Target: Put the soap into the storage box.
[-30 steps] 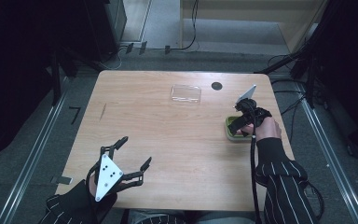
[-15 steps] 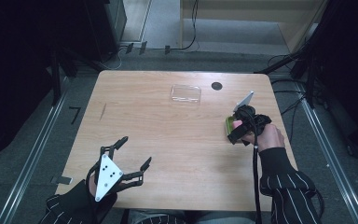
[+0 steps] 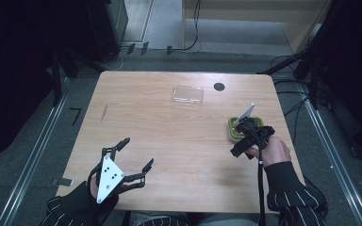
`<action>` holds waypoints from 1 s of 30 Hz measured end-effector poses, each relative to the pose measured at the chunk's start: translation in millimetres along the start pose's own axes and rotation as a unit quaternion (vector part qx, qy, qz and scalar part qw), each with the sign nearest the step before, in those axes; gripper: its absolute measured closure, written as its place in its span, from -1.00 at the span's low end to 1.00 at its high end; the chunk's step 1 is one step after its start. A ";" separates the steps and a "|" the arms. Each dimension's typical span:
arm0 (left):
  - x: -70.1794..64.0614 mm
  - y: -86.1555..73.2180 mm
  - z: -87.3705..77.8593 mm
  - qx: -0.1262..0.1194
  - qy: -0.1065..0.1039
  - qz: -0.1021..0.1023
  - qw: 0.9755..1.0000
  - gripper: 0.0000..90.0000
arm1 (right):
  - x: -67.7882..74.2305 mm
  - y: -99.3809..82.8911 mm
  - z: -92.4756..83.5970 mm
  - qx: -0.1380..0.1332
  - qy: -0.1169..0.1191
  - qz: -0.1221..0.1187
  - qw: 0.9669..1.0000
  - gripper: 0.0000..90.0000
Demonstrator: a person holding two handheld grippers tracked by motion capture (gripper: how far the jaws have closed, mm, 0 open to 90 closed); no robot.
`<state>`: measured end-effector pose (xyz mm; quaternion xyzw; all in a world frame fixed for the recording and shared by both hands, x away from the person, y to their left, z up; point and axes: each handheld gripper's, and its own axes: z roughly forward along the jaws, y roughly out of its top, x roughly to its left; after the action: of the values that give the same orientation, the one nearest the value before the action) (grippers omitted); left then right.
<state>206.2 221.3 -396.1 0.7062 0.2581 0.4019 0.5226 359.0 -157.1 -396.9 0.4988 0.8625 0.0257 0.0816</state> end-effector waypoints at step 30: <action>-0.2 0.2 0.1 0.000 0.000 0.001 1.000 -0.70 | 31.8 -56.3 40.5 0.053 0.003 -0.041 0.998 -0.98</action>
<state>206.2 221.0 -396.0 0.7068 0.2575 0.4019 0.5221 302.0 -159.3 -447.6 0.4667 0.8826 -0.0213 0.0532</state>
